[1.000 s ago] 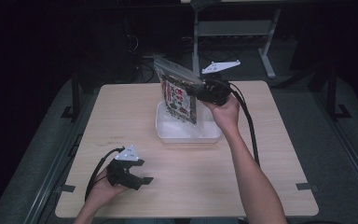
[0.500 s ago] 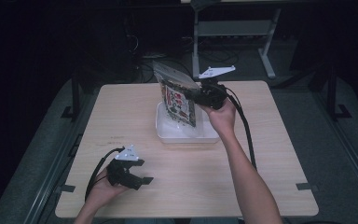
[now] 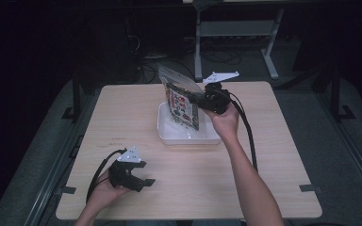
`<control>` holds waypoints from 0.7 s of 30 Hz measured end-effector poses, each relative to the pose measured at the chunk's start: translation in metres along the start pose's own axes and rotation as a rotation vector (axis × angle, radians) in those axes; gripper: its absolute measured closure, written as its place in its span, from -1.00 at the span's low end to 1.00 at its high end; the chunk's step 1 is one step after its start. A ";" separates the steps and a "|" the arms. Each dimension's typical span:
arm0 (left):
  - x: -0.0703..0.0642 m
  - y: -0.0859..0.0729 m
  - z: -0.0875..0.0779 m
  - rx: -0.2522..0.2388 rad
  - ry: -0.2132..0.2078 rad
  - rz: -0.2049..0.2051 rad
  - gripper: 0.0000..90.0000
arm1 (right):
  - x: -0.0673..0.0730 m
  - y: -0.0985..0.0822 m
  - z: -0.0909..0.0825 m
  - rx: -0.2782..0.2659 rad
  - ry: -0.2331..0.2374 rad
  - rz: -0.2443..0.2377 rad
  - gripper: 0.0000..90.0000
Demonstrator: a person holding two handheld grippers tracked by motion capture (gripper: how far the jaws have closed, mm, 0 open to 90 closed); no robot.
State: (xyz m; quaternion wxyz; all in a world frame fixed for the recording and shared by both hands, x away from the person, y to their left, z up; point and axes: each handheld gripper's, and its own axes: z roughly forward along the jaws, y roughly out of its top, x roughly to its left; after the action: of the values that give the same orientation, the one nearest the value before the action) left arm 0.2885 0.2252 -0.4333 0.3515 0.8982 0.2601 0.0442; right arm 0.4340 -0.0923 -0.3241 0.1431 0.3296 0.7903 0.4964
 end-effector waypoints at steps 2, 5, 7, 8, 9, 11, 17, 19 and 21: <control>0.000 0.000 0.000 0.001 -0.001 0.001 -0.51 | -0.001 -0.002 0.000 0.001 0.003 0.008 0.70; 0.000 0.001 0.000 0.002 -0.001 0.004 -0.51 | -0.004 -0.003 -0.001 0.004 0.006 0.016 0.70; 0.000 0.001 0.000 0.003 -0.002 0.007 -0.51 | -0.004 -0.004 -0.001 0.007 0.006 0.016 0.70; 0.000 0.001 0.001 0.004 -0.003 0.007 -0.51 | -0.004 -0.004 -0.001 0.010 0.007 0.017 0.70; 0.000 0.001 0.001 0.005 -0.003 0.007 -0.51 | -0.005 -0.004 -0.001 0.011 0.007 0.019 0.70; 0.000 0.001 0.001 0.003 -0.004 0.006 -0.51 | -0.006 -0.004 -0.001 0.010 0.010 0.024 0.70; 0.000 0.001 0.000 0.005 -0.003 0.009 -0.51 | -0.009 -0.004 -0.002 0.009 0.007 0.047 0.58; 0.000 0.001 0.000 0.004 -0.003 0.008 -0.51 | -0.010 -0.005 -0.003 0.014 0.003 0.054 0.49; 0.000 0.001 0.000 0.004 -0.003 0.009 -0.51 | -0.011 -0.005 -0.005 0.011 0.012 0.063 0.44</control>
State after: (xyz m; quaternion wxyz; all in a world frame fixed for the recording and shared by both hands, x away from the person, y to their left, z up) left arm 0.2892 0.2247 -0.4329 0.3499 0.9002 0.2556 0.0441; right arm 0.4381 -0.1042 -0.3271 0.1208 0.3520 0.7831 0.4982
